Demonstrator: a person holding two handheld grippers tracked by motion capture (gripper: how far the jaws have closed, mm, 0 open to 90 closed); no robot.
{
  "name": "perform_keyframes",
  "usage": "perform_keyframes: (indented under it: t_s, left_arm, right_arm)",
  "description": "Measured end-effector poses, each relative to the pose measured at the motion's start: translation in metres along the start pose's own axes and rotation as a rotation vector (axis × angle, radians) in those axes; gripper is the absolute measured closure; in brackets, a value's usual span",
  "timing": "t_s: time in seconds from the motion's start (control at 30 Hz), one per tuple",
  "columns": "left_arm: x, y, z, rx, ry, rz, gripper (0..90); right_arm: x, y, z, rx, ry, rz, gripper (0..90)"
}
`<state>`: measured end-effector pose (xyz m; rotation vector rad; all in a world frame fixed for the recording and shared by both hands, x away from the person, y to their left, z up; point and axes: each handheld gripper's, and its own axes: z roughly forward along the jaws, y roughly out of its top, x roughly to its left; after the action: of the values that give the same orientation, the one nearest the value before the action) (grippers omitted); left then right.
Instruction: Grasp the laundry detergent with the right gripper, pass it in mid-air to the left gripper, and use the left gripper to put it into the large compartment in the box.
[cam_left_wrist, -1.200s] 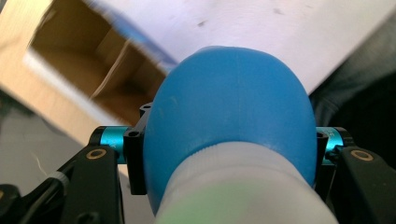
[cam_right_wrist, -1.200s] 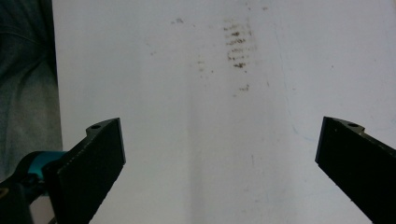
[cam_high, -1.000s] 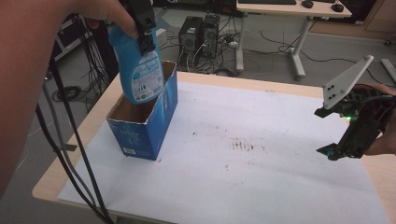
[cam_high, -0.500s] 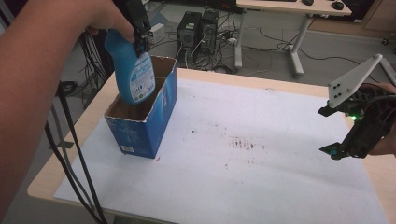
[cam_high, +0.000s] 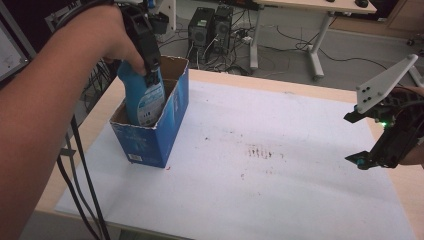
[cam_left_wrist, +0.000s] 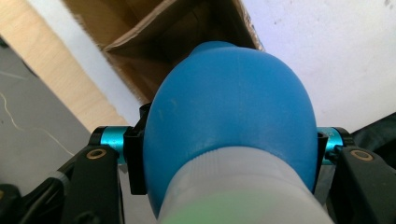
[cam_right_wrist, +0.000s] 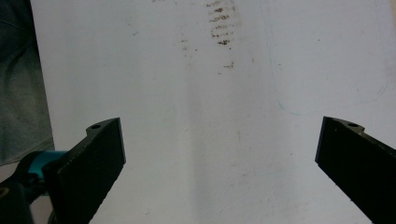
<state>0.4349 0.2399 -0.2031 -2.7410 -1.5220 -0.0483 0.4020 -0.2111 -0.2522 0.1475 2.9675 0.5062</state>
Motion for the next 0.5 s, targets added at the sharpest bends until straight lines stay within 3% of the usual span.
perform_keyframes:
  t_s: [0.33, 0.5]
  left_arm:
    - [0.002, 0.001, 0.051, 0.024, -0.018, 0.164, 38.7]
    - [0.001, 0.002, 0.067, -0.002, -0.001, 0.24, 38.6]
  right_arm:
    - [-0.003, 0.0, -0.001, 0.002, 0.007, 0.014, 0.7]
    - [-0.002, 0.001, 0.002, 0.019, 0.01, 0.017, 0.7]
